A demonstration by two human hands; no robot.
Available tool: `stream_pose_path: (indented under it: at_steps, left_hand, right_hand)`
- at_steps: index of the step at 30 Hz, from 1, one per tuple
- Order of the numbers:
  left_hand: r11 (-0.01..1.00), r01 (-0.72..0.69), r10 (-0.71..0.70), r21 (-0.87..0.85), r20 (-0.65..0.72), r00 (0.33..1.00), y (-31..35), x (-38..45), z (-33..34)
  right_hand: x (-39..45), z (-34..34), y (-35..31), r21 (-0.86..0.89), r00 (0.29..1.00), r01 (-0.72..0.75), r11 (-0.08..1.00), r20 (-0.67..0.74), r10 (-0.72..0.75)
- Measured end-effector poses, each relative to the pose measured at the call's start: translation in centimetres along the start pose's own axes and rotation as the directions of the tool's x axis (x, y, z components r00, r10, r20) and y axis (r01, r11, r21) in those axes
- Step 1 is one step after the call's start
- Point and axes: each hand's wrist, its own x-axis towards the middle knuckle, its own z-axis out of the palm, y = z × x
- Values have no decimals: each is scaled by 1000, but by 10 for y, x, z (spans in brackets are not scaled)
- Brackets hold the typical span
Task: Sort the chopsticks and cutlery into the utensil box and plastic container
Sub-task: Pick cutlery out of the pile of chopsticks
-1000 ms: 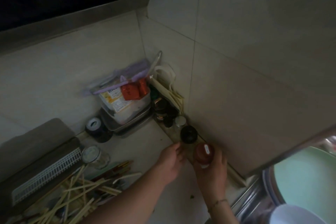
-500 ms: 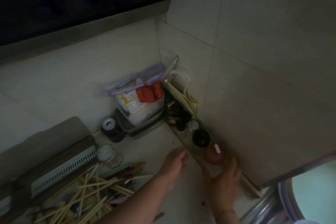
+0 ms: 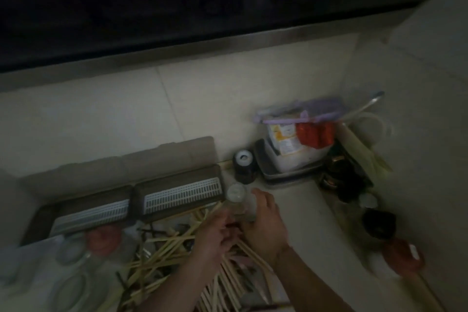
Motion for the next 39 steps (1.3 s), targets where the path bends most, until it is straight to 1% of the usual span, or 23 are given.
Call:
stream_pose_path:
  at_steps: [3, 5, 6, 9, 11, 13, 16, 19, 21, 23, 26, 29, 31, 33, 35, 37, 39]
  left_hand:
    - [998, 44, -43, 35, -23, 999, 9, 2, -21]
    - [996, 80, -79, 25, -25, 997, 8, 5, -32]
    - [996, 89, -89, 7, -25, 996, 8, 7, -36]
    - [994, 105, -106, -27, -26, 994, 11, 10, -35]
    - [993, 110, -110, -48, -4, 994, 14, 11, -27]
    - [993, 107, -107, -50, 3, 994, 17, 11, -19]
    - [996, 82, -83, 32, 32, 996, 12, 16, -6]
    - [976, 121, -145, 179, 128, 981, -6, 19, 10]
    - [947, 111, -188, 302, 240, 952, -22, 16, 26]
    - [932, 46, -175, 360, 335, 926, -41, 9, 43]
    - [913, 23, -221, 408, 445, 868, -71, -5, 70]
    - [862, 24, -336, 506, 535, 775, -100, -22, 97]
    - [818, 8, -411, 575, 575, 707, -113, -34, 115]
    - [799, 18, -473, 602, 609, 636, -122, -45, 131]
    - [808, 72, -510, 585, 633, 583, -130, -53, 144]
    - [826, 132, -516, 547, 642, 568, -139, -57, 155]
    - [840, 180, -508, 512, 627, 590, -147, -56, 164]
  right_hand:
    - [32, 16, -18, 39, 984, -126, 991, 130, 120]
    - [47, 25, -19, -6, 972, -149, 989, 183, 147]
    - [51, 29, -17, -40, 972, -142, 989, 185, 147]
    - [56, 31, -11, -67, 979, -142, 988, 141, 150]
    - [52, 28, -8, -32, 982, -141, 989, 125, 144]
    - [42, 20, -8, 7, 989, -134, 991, 67, 134]
    - [17, 0, -5, 50, 985, -111, 992, -128, 117]
    - [-16, -25, 3, 72, 969, -82, 994, -226, 96]
    - [-40, -41, 13, 82, 952, -69, 994, -294, 90]
    - [-65, -58, 29, 113, 924, -72, 991, -366, 109]
    - [-103, -82, 59, 199, 856, -158, 967, -460, 235]
    - [-138, -100, 89, 215, 752, -268, 939, -562, 343]
    - [-154, -110, 108, 192, 693, -325, 926, -618, 372]
    - [-166, -116, 130, 161, 655, -354, 921, -660, 368]
    - [-174, -120, 150, 172, 630, -392, 904, -666, 400]
    - [-178, -122, 161, 191, 603, -416, 889, -674, 427]
    - [-179, -122, 166, 232, 563, -425, 875, -689, 456]
